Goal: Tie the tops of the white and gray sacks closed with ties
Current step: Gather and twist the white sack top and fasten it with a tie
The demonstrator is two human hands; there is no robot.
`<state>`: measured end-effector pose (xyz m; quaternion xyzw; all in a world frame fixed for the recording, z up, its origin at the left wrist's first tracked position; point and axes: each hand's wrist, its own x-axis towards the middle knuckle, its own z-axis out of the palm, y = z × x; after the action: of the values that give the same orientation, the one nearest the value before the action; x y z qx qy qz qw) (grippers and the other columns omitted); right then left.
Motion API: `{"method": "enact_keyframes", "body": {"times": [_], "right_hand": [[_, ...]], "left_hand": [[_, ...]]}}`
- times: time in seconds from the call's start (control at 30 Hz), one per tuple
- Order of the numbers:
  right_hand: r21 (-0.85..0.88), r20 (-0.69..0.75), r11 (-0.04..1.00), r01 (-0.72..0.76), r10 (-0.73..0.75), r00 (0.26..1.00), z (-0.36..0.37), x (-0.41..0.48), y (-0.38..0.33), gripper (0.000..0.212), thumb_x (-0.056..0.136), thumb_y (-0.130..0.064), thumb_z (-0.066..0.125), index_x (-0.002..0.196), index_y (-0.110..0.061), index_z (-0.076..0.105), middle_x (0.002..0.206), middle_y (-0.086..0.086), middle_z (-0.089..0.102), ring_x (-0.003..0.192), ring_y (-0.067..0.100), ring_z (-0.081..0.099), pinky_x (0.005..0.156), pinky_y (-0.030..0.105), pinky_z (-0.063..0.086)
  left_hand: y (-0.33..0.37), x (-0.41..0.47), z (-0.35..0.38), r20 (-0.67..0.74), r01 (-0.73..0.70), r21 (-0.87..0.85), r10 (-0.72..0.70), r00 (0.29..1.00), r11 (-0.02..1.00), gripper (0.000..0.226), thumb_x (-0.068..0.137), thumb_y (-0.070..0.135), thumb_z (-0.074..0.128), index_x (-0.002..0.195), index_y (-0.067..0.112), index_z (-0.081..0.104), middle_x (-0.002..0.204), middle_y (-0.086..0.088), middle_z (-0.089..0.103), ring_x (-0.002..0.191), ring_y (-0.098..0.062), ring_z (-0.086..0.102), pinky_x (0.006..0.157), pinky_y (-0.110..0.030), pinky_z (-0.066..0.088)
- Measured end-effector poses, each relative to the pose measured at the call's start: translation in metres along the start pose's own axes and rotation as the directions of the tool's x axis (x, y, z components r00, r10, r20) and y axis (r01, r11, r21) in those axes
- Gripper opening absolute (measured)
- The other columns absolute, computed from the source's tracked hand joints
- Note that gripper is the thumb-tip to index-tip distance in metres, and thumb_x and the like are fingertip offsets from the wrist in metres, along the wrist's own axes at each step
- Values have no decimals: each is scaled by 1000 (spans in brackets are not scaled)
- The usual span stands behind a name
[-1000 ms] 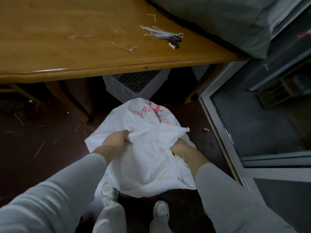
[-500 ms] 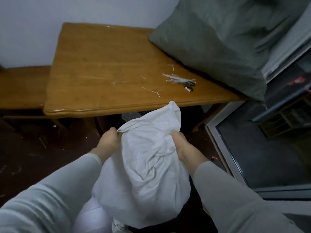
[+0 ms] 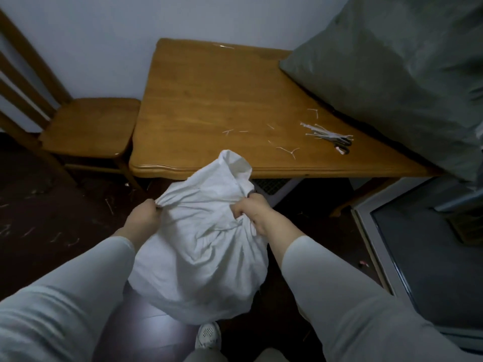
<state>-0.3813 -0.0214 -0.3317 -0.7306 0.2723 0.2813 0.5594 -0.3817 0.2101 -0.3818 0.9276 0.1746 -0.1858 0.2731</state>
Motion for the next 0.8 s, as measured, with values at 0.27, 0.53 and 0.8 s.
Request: {"method": "enact_keyframes", "body": {"times": [0.27,0.53,0.8], "right_hand": [[-27,98,982,187,-183,978,0,12,-22,45,61,10,69,100,-11,58,113,16,62,105,34,60,88,43,53],[77,2,920,383,-384,923,-51,24,-65,61,70,17,64,121,-14,56,107,10,63,78,17,61,69,24,52],[-389,-119,714,582,-665,737,-77,38,-100,46,83,-32,66,126,-19,55,137,6,43,123,21,47,100,29,36]], "left_hand": [[63,-9,-16,-26,-303,-157,302,953,940,116,46,46,60,147,12,16,150,-13,30,140,-31,22,116,-44,19],[95,4,-26,-167,-291,-416,242,956,862,27,83,40,65,74,15,64,71,-4,62,75,-23,59,68,-31,43],[111,-4,-77,-253,-152,-711,-49,966,686,24,94,33,50,89,11,59,80,-2,60,78,-20,59,78,-35,49]]}}
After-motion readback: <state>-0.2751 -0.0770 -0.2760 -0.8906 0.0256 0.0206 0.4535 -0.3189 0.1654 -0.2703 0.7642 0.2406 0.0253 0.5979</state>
